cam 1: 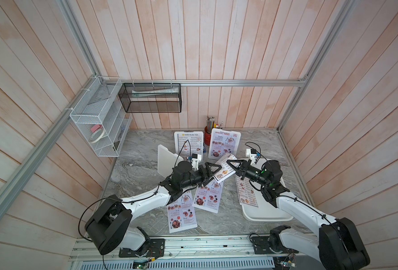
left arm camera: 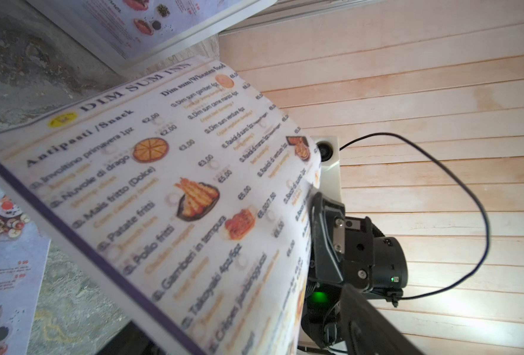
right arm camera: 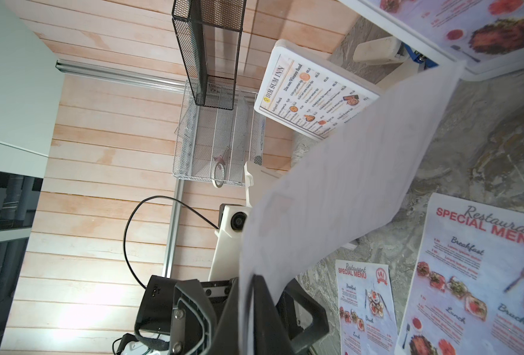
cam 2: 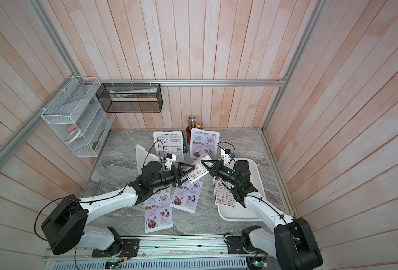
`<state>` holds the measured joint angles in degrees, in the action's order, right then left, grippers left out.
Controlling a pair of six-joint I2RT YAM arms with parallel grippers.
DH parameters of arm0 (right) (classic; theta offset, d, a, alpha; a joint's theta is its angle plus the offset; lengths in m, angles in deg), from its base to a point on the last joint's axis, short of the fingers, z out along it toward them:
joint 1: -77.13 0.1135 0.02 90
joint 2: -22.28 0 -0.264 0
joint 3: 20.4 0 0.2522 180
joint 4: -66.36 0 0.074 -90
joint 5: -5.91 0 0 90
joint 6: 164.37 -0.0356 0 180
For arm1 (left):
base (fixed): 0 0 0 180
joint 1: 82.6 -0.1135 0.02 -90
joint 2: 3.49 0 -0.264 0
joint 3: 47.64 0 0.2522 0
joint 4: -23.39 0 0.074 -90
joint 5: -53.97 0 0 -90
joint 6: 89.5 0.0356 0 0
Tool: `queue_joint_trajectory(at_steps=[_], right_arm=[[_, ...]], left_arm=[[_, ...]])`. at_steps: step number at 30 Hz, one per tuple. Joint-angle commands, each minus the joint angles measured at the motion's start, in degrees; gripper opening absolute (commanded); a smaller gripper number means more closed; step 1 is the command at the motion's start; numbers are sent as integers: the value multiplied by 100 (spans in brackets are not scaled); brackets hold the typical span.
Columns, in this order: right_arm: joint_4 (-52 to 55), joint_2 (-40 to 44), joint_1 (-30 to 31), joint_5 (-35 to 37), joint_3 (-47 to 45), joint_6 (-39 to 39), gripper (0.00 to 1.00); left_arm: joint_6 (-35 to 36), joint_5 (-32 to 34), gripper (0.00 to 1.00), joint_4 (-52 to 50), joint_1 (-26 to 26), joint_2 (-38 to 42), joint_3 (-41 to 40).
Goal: Replace the menus in the menu holders
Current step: Pick up the menu from the storage box.
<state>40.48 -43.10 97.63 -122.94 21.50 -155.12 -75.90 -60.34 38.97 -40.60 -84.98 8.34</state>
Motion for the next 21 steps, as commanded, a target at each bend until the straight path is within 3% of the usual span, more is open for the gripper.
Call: queue_joint_trajectory(at_steps=[1, 12, 21], right_arm=[[-360, 148, 93, -123, -159, -298, 9], [-979, 237, 104, -244, -375, -654, 6], [-1299, 82, 250, -422, -336, -493, 5]], left_arm=[[10, 85, 86, 322, -149, -22, -86], [462, 54, 85, 115, -541, 98, 144], [719, 123, 82, -60, -805, 240, 343]])
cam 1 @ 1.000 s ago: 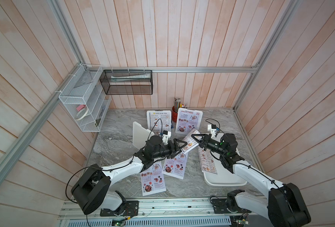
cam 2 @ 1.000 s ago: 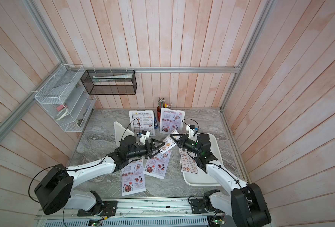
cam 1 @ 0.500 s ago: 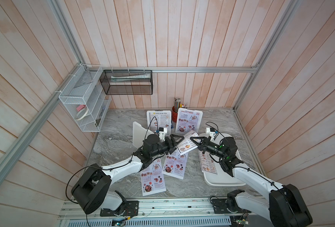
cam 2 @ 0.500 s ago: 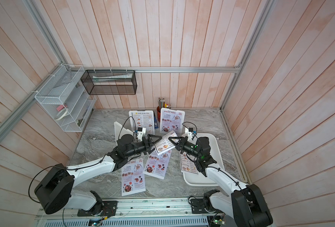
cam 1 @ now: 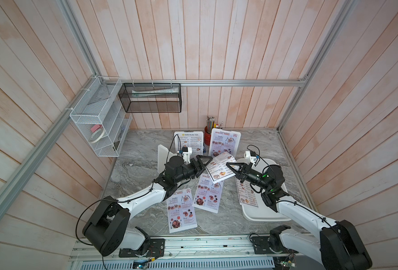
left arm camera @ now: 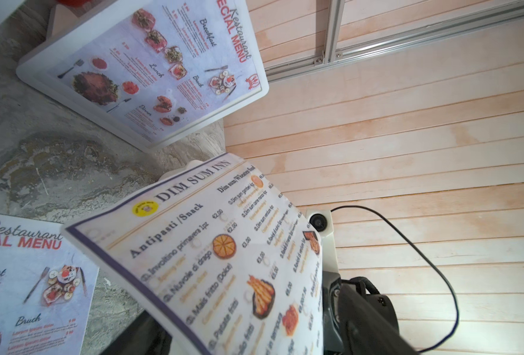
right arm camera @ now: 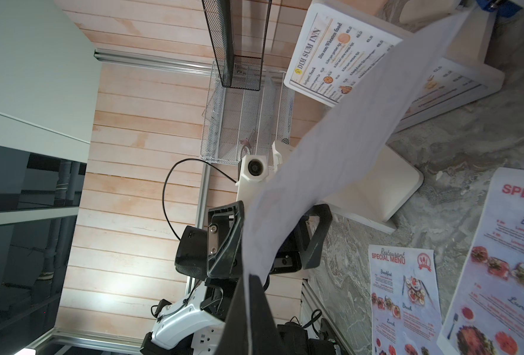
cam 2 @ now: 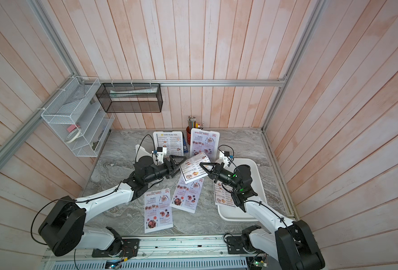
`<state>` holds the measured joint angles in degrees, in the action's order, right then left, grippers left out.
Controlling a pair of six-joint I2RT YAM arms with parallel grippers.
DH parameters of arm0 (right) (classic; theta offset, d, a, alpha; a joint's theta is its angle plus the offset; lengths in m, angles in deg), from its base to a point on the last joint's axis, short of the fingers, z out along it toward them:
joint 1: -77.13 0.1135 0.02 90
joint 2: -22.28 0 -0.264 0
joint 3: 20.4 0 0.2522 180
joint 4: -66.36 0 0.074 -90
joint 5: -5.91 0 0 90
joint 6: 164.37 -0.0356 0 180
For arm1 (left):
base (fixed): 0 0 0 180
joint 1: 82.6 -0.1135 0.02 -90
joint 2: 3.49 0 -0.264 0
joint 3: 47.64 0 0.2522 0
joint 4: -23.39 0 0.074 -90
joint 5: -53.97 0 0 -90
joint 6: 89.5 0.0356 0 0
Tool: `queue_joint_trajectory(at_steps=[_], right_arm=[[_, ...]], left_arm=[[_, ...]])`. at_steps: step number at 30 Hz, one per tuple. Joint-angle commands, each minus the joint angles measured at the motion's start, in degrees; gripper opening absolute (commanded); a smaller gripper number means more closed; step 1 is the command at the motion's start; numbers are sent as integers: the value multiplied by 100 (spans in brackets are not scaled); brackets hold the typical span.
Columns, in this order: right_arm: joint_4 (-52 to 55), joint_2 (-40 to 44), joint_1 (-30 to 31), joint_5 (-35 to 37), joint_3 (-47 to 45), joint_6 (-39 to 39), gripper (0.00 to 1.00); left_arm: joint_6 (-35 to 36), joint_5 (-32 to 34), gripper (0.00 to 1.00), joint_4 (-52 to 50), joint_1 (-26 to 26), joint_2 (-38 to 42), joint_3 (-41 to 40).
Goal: Replace the menus in the menu holders
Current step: Pick up the menu from the storage box.
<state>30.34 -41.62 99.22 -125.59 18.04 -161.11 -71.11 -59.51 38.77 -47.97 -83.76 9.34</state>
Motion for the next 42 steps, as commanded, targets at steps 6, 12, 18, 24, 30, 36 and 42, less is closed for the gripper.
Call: queue_joint_trajectory(at_steps=[6, 12, 18, 24, 30, 36, 42], right_arm=[[-401, -185, 191, -203, 8, 186, 5], [-477, -313, 191, -203, 139, 175, 5], [-616, -481, 199, -274, 286, 204, 6], [-936, -534, 239, -325, 175, 161, 7], [-704, -375, 274, -356, 242, 423, 9], [-450, -264, 309, -363, 244, 589, 10], [-222, -153, 379, -342, 369, 1025, 14]], left_arm=[[484, 78, 78, -245, -123, 157, 518], [774, 195, 69, -391, -159, 348, 653], [1163, 241, 59, -666, -159, 564, 694], [1574, 225, 45, -827, -193, 568, 805], [1871, 173, 32, -1075, -196, 472, 1021], [2105, 136, 22, -1176, -194, 494, 1083], [2469, -162, 13, -1177, -194, 525, 1153]])
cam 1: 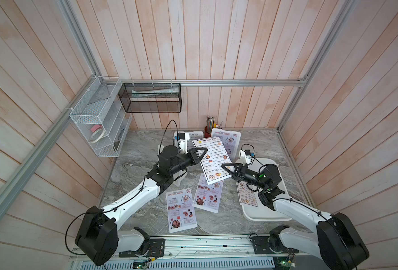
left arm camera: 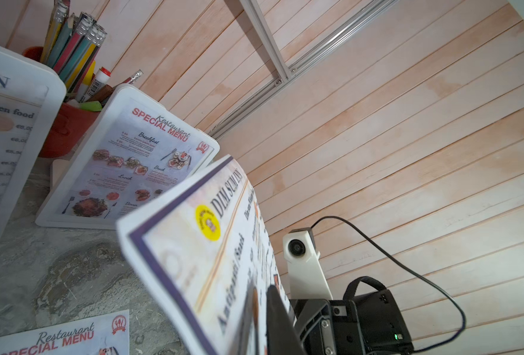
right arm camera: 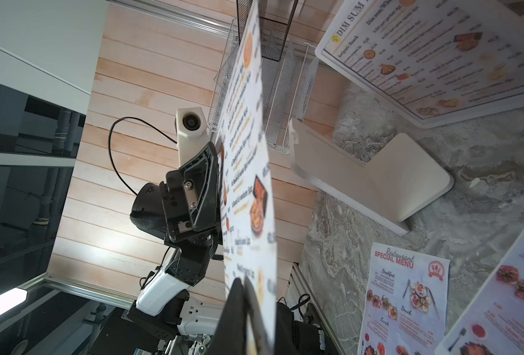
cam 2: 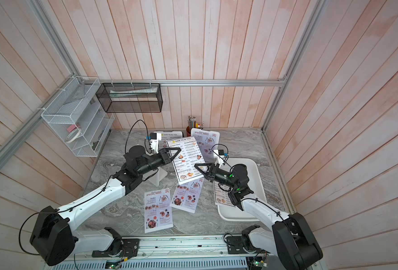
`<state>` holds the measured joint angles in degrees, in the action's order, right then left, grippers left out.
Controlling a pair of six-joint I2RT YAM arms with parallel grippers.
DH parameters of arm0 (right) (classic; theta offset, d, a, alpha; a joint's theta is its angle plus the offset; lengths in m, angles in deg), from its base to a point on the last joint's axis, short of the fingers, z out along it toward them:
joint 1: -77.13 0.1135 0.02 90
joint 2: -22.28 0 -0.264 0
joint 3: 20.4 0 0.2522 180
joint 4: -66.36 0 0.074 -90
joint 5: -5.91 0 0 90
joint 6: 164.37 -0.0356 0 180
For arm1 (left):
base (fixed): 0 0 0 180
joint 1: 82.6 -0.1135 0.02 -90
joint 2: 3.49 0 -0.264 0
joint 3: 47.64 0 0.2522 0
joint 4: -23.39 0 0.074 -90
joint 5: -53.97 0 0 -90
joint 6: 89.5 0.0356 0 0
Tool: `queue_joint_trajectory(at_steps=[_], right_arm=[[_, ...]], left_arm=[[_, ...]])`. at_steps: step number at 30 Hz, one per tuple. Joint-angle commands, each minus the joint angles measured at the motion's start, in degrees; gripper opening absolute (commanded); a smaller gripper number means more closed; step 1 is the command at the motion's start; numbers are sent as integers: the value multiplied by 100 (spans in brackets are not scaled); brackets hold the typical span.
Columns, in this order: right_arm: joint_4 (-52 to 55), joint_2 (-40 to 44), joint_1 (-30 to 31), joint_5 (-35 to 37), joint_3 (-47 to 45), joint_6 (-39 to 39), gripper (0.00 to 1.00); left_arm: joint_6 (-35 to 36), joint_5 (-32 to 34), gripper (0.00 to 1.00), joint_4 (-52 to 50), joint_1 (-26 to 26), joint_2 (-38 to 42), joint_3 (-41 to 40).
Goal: Replace the menus in the menu holders
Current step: Pick up the menu from the storage box.
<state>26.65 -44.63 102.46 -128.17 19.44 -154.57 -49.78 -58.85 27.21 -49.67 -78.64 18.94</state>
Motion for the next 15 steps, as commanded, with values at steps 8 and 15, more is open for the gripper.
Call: queue_joint_trajectory(at_steps=[8, 15], right_arm=[[592, 442, 131, 26, 207, 770, 21], [1845, 878, 133, 71, 247, 2026, 52]], left_arm=[[746, -410, 1, -171, -23, 197, 208], [1338, -865, 0, -363, -31, 384, 254]])
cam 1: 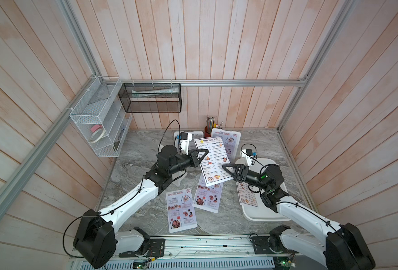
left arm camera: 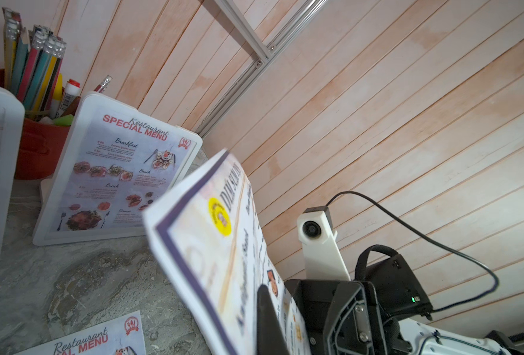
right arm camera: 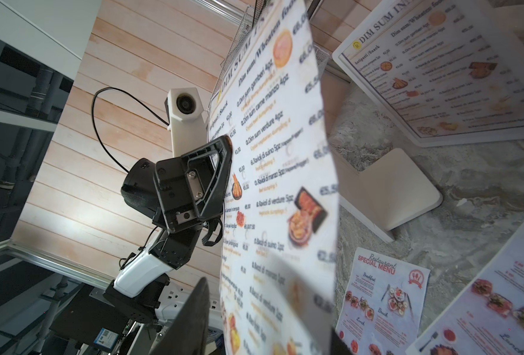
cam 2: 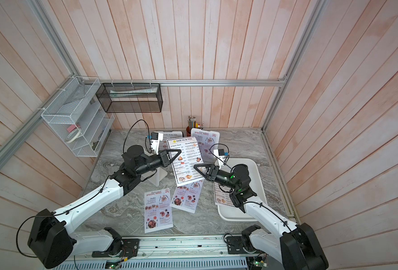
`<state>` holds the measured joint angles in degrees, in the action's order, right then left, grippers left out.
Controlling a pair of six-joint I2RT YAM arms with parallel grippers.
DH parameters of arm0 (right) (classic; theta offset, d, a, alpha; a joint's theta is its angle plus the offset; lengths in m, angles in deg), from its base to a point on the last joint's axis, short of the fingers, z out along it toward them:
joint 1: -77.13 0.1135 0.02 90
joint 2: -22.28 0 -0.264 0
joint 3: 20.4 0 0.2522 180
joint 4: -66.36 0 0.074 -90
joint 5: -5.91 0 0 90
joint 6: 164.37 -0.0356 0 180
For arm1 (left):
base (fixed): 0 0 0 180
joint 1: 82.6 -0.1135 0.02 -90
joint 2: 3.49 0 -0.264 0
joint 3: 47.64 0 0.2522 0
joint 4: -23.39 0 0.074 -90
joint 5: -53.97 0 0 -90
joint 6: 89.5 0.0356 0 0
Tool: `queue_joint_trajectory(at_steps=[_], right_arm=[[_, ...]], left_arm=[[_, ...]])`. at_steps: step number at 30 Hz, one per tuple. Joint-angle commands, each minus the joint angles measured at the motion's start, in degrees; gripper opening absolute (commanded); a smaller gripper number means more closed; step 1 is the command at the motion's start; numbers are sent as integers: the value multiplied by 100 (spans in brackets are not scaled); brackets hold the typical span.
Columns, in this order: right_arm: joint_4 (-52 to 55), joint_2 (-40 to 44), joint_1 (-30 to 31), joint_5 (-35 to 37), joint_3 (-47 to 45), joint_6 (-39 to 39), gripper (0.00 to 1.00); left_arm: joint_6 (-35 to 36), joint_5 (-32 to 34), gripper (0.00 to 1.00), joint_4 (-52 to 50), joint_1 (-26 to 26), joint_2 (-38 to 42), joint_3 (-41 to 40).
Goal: Replace the menus in the menu holders
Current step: Pick up the menu from the storage box.
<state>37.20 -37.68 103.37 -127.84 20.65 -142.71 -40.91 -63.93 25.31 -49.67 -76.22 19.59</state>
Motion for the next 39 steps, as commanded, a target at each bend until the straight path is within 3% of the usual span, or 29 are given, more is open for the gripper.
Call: queue_joint_trajectory(at_steps=[1, 6, 10, 14, 19, 25, 30, 33, 39], right_arm=[[1079, 219, 39, 52, 185, 1119, 54], [2292, 369, 22, -138, 440, 2340, 59], [2967, 769, -13, 147, 472, 3150, 63], [2982, 847, -125, 27, 594, 3558, 65], [2477, 629, -153, -221, 814, 3867, 67], [1603, -26, -203, -992, 1059, 3685, 67], [862, -211, -169, -1206, 1094, 3344, 65], [363, -216, -163, -1311, 1010, 2944, 59], [-51, -73, -161, -1282, 864, 2458, 35]], left_arm=[[525, -482, 0, -358, -27, 121, 329], [905, -798, 0, -945, -23, 211, 623], [1346, -836, 0, -1547, -24, 393, 666], [1641, -1065, 0, -2020, -15, 534, 785], [1611, -1509, 0, -1842, 12, 676, 636], [1507, -1677, 0, -1694, 10, 810, 432], [1548, -1803, 0, -1728, 20, 734, 475], [1594, -1847, 0, -1744, 15, 699, 567], [1710, -1837, 0, -1899, -1, 574, 687]])
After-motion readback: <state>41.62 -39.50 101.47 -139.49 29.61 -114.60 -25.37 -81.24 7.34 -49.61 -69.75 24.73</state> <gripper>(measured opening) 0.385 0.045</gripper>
